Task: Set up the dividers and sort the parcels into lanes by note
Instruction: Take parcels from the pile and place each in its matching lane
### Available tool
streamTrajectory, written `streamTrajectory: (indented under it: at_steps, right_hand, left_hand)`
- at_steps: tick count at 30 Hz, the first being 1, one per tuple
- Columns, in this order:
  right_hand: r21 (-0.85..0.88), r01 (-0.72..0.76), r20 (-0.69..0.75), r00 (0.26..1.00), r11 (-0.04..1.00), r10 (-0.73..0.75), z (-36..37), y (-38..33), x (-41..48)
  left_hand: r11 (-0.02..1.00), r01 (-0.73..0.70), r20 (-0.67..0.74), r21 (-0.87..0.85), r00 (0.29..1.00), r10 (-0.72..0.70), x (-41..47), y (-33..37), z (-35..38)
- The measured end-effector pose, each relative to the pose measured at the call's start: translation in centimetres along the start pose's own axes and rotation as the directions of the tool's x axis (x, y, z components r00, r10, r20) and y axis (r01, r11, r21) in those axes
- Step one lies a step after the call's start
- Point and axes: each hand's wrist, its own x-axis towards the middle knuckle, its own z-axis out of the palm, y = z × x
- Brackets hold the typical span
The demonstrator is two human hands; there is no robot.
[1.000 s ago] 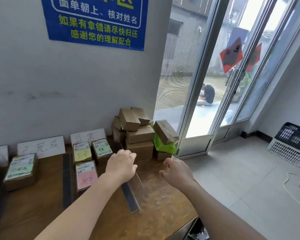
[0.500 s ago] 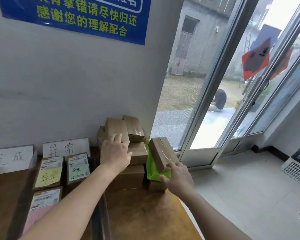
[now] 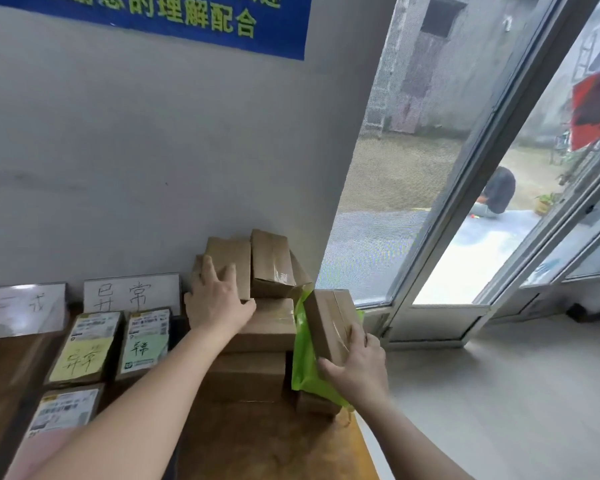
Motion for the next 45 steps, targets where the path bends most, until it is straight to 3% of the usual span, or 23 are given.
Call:
streamTrajectory:
  at_steps: [2, 4, 6, 7, 9, 11, 12, 13, 15, 18, 20, 24, 27, 31, 33, 35, 41, 45]
  right_hand:
    - [0.106, -0.005, -0.052, 0.999, 0.994, 0.01, -0.1, 0.2, 0.2]
    - [0.291, 0.012, -0.098, 0.995, 0.957, 0.017, -0.2, 0.3, 0.0]
    - [0.54, 0.015, -0.06, 0.998, 0.842, 0.02, -0.9, -0.1, -0.4]
    - [0.673, 0.002, -0.015, 1.0, 0.74, 0.01, -1.1, -0.3, -0.4]
    - [0.864, -0.079, 0.109, 0.993, 0.497, -0.032, -1.4, -0.7, -0.6]
    - [0.922, -0.175, 0.212, 0.975, 0.345, -0.072, -1.6, -0.9, -0.9]
    - [0.93, -0.247, 0.274, 0.96, 0.273, -0.064, -1.6, -1.0, -1.2]
    - [0.928, -0.323, 0.339, 0.939, 0.185, -0.063, -1.5, -1.2, -1.4]
    - [0.923, -0.381, 0.384, 0.914, 0.047, -0.13, -1.7, -1.6, -1.9]
    - [0.927, -0.371, 0.342, 0.895, -0.052, -0.285, -2.9, -2.5, -3.0]
    - [0.918, -0.389, 0.347, 0.884, -0.081, -0.314, -3.0, -2.3, -3.3]
    - [0.901, -0.419, 0.377, 0.882, -0.108, -0.283, -2.6, -1.7, -3.6]
    - [0.921, -0.387, 0.352, 0.878, -0.05, -0.326, -2.8, -1.5, -3.9]
    - [0.949, -0.237, 0.307, 0.849, 0.21, -0.429, -3.3, -1.9, -5.4]
    - [0.949, -0.245, 0.311, 0.837, 0.2, -0.45, -3.4, -1.8, -6.1]
    - [0.951, -0.257, 0.308, 0.835, 0.172, -0.457, -3.5, -1.8, -6.6]
    - [0.957, -0.248, 0.29, 0.815, 0.15, -0.501, -3.1, -2.1, -8.5]
    - [0.952, -0.236, 0.304, 0.818, 0.198, -0.488, -1.9, -2.6, -10.4]
  left_hand:
    - [0.997, 0.018, -0.062, -0.071, 0.998, -0.022, -0.3, -0.1, -0.1]
    - [0.969, 0.025, -0.141, -0.246, 0.988, -0.061, -0.9, -0.4, -0.2]
    - [0.835, 0.015, -0.16, -0.55, 0.979, -0.123, -1.4, -1.1, -0.1]
    - [0.684, 0.016, -0.124, -0.729, 0.98, -0.156, -1.9, -1.2, -0.4]
    - [0.21, 0.036, -0.004, -0.977, 0.982, -0.19, -3.7, -1.1, -1.3]
    - [-0.282, 0.145, 0.185, -0.948, 0.975, -0.121, -5.8, -0.9, -1.6]
    - [-0.444, 0.2, 0.239, -0.874, 0.97, -0.034, -6.9, -0.8, -1.5]
    - [-0.528, 0.24, 0.253, -0.814, 0.966, 0.049, -8.0, -0.6, -1.5]
    - [-0.603, 0.282, 0.247, -0.747, 0.958, 0.143, -9.8, -0.5, -0.9]
    - [-0.65, 0.32, 0.258, -0.689, 0.947, 0.194, -11.4, -0.5, 0.0]
    - [-0.645, 0.325, 0.256, -0.692, 0.945, 0.202, -12.4, -0.2, 0.1]
    - [-0.599, 0.247, 0.276, -0.762, 0.96, 0.045, -13.9, 0.4, -0.9]
    - [-0.41, 0.17, 0.21, -0.896, 0.976, -0.052, -15.0, 1.2, -2.3]
    - [-0.119, 0.156, 0.172, -0.981, 0.976, -0.136, -16.5, 1.6, -3.1]
    - [-0.079, 0.158, 0.169, -0.984, 0.97, -0.174, -17.2, 1.1, -3.3]
    - [-0.093, 0.146, 0.162, -0.985, 0.966, -0.2, -17.9, 0.5, -3.5]
    - [-0.271, 0.071, 0.163, -0.96, 0.929, -0.332, -21.7, -1.5, -3.6]
    - [-0.271, 0.076, 0.184, -0.96, 0.898, -0.4, -24.4, -3.1, -3.5]
